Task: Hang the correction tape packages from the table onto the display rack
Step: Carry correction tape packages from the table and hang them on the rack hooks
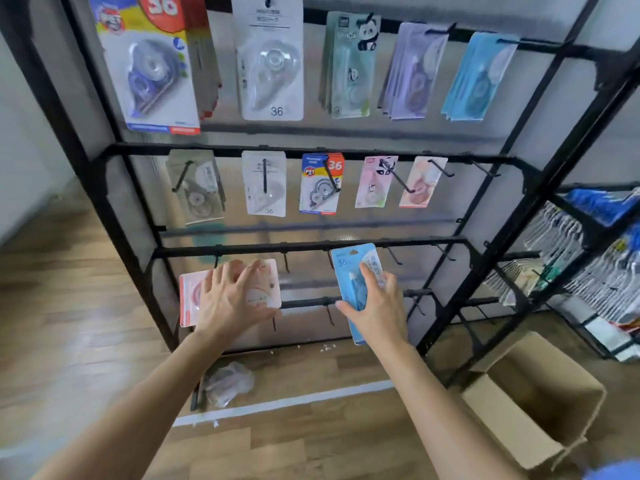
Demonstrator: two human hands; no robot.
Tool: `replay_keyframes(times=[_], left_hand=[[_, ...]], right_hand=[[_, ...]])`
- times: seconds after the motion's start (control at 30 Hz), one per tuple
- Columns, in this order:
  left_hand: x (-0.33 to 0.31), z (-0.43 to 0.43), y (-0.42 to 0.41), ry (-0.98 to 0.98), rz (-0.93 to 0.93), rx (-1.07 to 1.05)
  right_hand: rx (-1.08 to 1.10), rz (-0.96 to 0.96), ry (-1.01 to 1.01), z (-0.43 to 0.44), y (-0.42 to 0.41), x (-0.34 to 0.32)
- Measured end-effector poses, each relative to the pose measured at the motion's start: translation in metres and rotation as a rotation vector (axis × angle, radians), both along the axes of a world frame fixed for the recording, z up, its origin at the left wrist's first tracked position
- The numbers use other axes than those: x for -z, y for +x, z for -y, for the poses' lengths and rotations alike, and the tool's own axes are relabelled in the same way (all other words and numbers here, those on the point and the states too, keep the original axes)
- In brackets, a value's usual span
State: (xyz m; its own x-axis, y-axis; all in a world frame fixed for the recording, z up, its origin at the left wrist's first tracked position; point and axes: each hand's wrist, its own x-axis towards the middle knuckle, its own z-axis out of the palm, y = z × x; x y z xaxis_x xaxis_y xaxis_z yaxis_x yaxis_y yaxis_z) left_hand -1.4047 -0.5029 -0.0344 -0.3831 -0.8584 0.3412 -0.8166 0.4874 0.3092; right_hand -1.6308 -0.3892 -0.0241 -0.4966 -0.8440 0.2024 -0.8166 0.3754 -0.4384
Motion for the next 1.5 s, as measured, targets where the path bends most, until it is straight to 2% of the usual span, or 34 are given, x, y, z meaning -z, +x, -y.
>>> replay_keyframes(times=[0.17,0.53,0.7,1.07,1.5], left_hand=[[-0.019,-0.002,-0.091,-0.019,-0.012,0.031],[-0.084,0.007,-0.225,-0.320,-0.017,0.155],[-0.117,0.025,-0.256,-0.381,-0.059,0.184],[-0.151,0.031,-0.308,-0.368,-0.088,0.212],[-0.160,0.034,-0.363,-0.394,-0.115,0.086]], right_hand=[[0.008,-0.035,-0.045,0.008,-0.086,-0.015],[0.077,-0.068,-0.281,0.035,-0.202,-0.079],[0.128,-0.072,-0.429,0.049,-0.233,-0.121],[0.168,-0.178,-0.675,0.052,-0.281,-0.193],[0.031,-0.185,-0.662,0.068,-0.328,-0.216]])
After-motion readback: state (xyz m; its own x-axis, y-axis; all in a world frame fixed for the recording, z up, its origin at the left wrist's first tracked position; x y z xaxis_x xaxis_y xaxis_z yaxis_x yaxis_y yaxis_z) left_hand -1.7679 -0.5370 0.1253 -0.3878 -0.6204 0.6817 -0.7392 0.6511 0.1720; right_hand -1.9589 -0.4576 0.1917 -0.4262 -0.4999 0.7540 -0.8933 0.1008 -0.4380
